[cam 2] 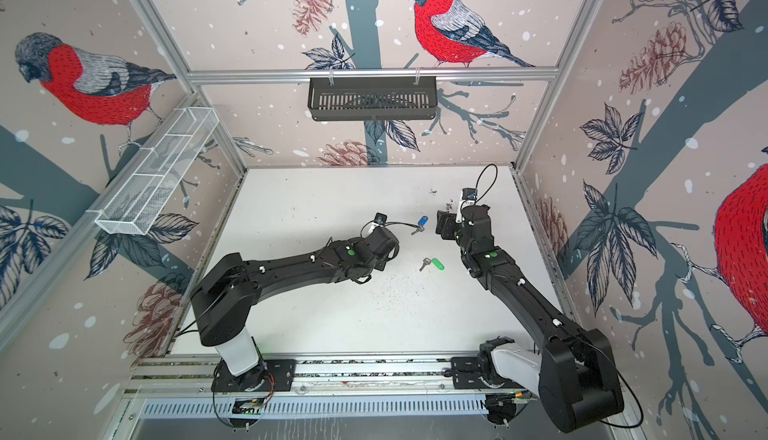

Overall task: Put the keys on the keyring
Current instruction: 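Lift the steel plate by its ring with the left gripper toward the center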

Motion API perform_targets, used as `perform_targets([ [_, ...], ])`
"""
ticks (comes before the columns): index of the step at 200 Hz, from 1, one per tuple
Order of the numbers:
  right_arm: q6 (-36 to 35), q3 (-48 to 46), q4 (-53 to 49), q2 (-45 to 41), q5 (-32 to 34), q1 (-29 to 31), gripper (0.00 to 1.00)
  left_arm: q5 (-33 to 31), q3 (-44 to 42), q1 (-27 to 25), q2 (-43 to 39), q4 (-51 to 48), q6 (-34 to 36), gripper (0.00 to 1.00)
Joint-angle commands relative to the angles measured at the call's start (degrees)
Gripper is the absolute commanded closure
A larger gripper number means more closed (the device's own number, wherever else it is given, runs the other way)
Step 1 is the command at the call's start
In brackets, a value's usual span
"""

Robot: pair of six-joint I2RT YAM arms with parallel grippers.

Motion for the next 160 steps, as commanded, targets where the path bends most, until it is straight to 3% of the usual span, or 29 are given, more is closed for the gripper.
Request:
perform_targets([
  [1, 0.14, 0.42, 0.5, -0.71, -0.69, 0.43, 0.21, 6.96, -1.77, 1.27, -3.61, 6.53, 8.12, 1.0],
  [67, 0.39, 0.15, 2.43, -1.48, -4.04, 2.07, 0.21, 19.28, -9.63, 4.8, -16.68, 18.12, 18.79, 1.0],
  [160, 0.51, -1.03, 4.85, -5.08, -7.87, 6.21, 0.22, 32.98, -13.55, 8.43, -22.29, 21.62, 31.67, 1.0],
])
